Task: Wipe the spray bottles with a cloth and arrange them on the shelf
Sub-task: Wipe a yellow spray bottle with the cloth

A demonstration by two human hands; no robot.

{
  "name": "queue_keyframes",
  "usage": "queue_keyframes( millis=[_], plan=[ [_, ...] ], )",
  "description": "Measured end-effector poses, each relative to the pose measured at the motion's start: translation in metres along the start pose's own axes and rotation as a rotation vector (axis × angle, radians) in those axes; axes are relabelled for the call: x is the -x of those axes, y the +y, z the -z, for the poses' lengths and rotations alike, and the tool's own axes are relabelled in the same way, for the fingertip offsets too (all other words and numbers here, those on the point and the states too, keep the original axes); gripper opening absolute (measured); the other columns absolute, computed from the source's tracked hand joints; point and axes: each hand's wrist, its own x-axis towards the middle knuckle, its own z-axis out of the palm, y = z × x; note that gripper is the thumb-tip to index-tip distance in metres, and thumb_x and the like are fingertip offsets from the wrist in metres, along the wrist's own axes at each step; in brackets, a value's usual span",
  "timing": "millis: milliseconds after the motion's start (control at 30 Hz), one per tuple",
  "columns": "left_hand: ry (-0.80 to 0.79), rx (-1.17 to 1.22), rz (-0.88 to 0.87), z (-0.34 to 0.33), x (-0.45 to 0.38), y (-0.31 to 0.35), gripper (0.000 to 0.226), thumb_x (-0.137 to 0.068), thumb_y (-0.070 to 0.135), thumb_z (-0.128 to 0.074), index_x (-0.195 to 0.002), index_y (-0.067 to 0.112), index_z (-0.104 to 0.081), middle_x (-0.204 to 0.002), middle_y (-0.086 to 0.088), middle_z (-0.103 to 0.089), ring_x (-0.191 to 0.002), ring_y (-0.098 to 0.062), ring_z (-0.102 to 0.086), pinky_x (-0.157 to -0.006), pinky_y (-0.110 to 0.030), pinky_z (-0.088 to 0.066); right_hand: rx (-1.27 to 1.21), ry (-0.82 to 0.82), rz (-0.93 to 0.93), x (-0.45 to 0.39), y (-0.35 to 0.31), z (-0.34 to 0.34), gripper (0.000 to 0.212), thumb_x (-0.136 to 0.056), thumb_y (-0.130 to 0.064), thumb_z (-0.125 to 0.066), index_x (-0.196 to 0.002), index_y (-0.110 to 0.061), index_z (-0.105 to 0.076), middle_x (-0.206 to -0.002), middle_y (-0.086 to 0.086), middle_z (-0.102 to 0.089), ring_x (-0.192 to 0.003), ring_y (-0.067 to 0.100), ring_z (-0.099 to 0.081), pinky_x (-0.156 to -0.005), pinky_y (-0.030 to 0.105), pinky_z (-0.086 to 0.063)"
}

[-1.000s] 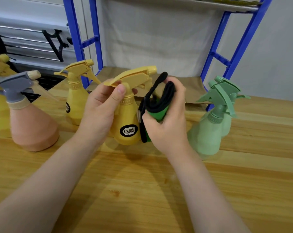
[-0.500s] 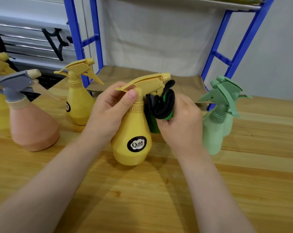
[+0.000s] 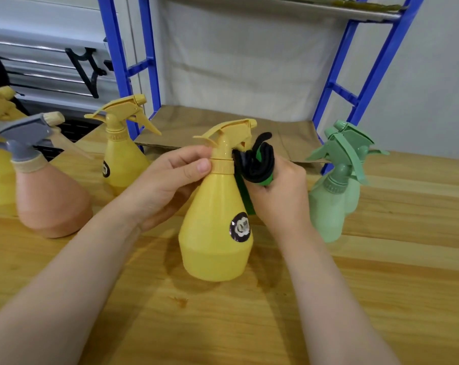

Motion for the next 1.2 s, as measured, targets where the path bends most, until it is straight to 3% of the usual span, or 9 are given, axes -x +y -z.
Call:
queue_keyframes(
  millis=[300,500,567,633,800,900,967,1067,1200],
  plan=[
    [-0.16,-0.037,0.033,0.004,0.0,-0.005,0.046,-0.066,0.046,-0.083,-0.103,0.018,-0.076,-0.102,-0.001,-0.073,-0.097,-0.014,-0.067,-0.084,-0.02,-0.05,-0.297,-0.267,-0.151,-0.002,-0.005,0.005,0.031,-0.089,-0.016,-0.068,-0.071,-0.039,-0.057,-0.07,-0.015,-0.063,-0.066,0.002,-0.058,-0.059,0.018,-0.042],
    [-0.158,-0.071,0.011,0.006,0.0,-0.005,0.047,-0.066,0.047,-0.082,-0.106,0.022,-0.075,-0.107,0.001,-0.073,-0.103,-0.013,-0.066,-0.086,-0.019,-0.049,-0.311,-0.38,-0.247,-0.002,0.001,0.005,0.019,-0.086,-0.004,-0.062,-0.091,-0.022,-0.068,-0.083,-0.008,-0.07,-0.08,0.007,-0.065,-0.071,0.032,-0.054],
    [-0.154,-0.042,-0.032,0.007,0.0,-0.005,0.045,-0.066,0.046,-0.082,-0.105,0.023,-0.074,-0.104,0.003,-0.073,-0.099,-0.011,-0.066,-0.083,-0.02,-0.05,-0.356,-0.355,-0.295,-0.002,0.002,0.004,0.025,-0.09,-0.015,-0.065,-0.11,-0.03,-0.064,-0.099,-0.014,-0.07,-0.096,0.0,-0.065,-0.086,0.028,-0.053],
    [-0.126,0.004,-0.096,0.01,0.0,-0.002,0.045,-0.067,0.044,-0.082,-0.104,0.022,-0.073,-0.103,0.002,-0.071,-0.095,-0.012,-0.065,-0.082,-0.023,-0.051,-0.361,-0.257,-0.304,-0.003,0.002,0.004,0.031,-0.091,-0.023,-0.067,-0.119,-0.029,-0.056,-0.099,-0.019,-0.065,-0.096,-0.009,-0.06,-0.086,0.016,-0.048],
    [0.105,-0.028,-0.3,0.011,-0.006,-0.004,0.043,-0.071,0.039,-0.081,-0.107,0.02,-0.068,-0.108,-0.001,-0.07,-0.102,-0.018,-0.062,-0.088,-0.032,-0.05,-0.297,-0.054,-0.215,-0.006,0.001,0.006,0.031,-0.088,-0.027,-0.072,-0.101,-0.017,-0.045,-0.084,-0.015,-0.055,-0.079,-0.006,-0.056,-0.07,0.008,-0.041],
    [0.337,-0.247,-0.369,0.009,-0.009,-0.009,0.03,-0.074,0.034,-0.075,-0.103,0.029,-0.068,-0.104,0.004,-0.071,-0.101,-0.015,-0.064,-0.09,-0.034,-0.05,-0.34,0.032,-0.173,-0.005,-0.001,0.007,0.037,-0.086,-0.036,-0.071,-0.101,-0.015,-0.046,-0.089,-0.001,-0.06,-0.087,0.01,-0.06,-0.079,0.023,-0.049],
    [0.488,-0.572,-0.413,0.012,-0.01,-0.013,0.03,-0.073,0.042,-0.072,-0.102,0.035,-0.065,-0.103,0.015,-0.067,-0.102,-0.013,-0.062,-0.093,-0.038,-0.05,-0.391,0.078,-0.113,-0.005,-0.006,0.007,0.041,-0.085,-0.041,-0.069,-0.103,-0.013,-0.045,-0.09,0.002,-0.06,-0.088,0.024,-0.06,-0.081,0.035,-0.051],
    [0.547,-0.995,-0.549,0.011,-0.011,-0.017,0.036,-0.075,0.048,-0.068,-0.103,0.025,-0.068,-0.097,0.034,-0.053,-0.104,-0.013,-0.052,-0.093,-0.052,-0.045,-0.424,0.052,-0.011,-0.003,-0.013,0.005,0.046,-0.085,-0.04,-0.069,-0.106,-0.01,-0.042,-0.089,-0.005,-0.052,-0.082,0.021,-0.057,-0.076,0.029,-0.047],
    [0.507,-1.182,-0.627,0.008,-0.012,-0.02,0.039,-0.079,0.047,-0.064,-0.102,0.015,-0.07,-0.101,0.019,-0.057,-0.105,-0.022,-0.055,-0.091,-0.052,-0.039,-0.382,-0.012,-0.031,0.001,-0.019,0.0,0.049,-0.08,-0.042,-0.071,-0.109,-0.018,-0.04,-0.093,-0.01,-0.048,-0.08,0.016,-0.055,-0.076,0.023,-0.046]
  ],
)
